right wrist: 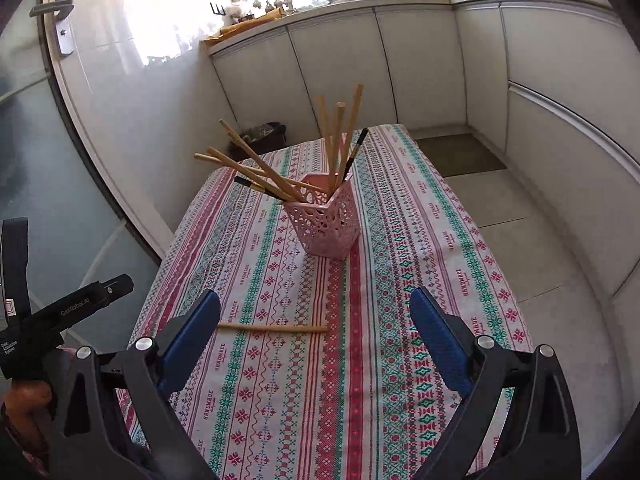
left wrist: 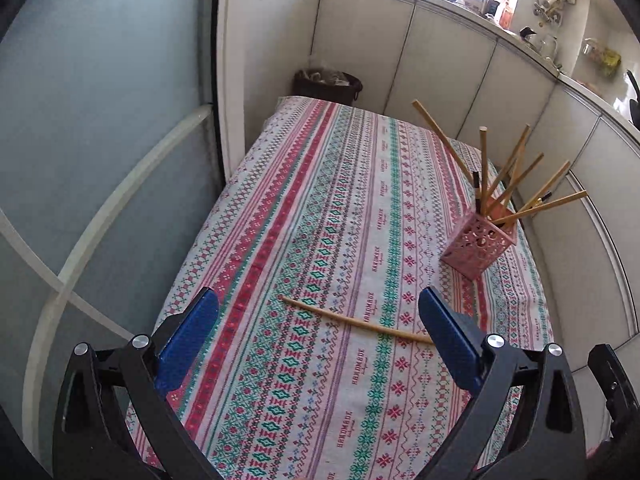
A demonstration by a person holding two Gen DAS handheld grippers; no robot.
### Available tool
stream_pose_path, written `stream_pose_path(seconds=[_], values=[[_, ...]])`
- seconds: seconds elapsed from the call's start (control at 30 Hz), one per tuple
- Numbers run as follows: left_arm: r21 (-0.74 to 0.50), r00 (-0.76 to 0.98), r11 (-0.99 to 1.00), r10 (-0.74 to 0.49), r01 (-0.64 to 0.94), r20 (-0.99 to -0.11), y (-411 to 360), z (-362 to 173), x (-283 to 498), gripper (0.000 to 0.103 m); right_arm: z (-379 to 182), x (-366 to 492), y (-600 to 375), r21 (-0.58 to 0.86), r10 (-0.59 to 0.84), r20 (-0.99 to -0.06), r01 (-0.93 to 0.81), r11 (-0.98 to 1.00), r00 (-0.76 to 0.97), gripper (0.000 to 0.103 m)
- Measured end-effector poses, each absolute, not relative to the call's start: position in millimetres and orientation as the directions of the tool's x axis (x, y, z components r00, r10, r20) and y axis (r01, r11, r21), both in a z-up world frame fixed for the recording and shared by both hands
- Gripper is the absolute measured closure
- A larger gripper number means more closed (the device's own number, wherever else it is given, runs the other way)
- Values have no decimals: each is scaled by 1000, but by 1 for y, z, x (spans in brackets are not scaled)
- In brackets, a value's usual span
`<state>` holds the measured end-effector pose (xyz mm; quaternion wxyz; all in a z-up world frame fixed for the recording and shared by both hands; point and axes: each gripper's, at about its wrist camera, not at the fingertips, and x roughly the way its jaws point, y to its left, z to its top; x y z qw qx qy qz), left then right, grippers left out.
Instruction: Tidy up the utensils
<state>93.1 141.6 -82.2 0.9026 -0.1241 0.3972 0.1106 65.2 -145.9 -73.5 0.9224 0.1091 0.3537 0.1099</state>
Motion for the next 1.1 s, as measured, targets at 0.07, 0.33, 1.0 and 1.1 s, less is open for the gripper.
stream_pose_path(seconds=[0.07,0.33,1.0,1.1], values=[[-131,677,945,114,-299,-727,144,-81,91,7,-76,66,-142,296,304,-616,-144,944,727,10],[98,763,937,330,-335,-556,109,-68,77,7,-86,67,-129,196,186,-639,-76,978,746,10],[-172,819,948,131,-269,-559,113,-35,73,7,-32,49,-150,169,145,-545,-61,984,826,7],[-202,798,932,130,-300,-589,127,-43,76,7,-36,52,-149,185,121,-545,-22,983,830,7]])
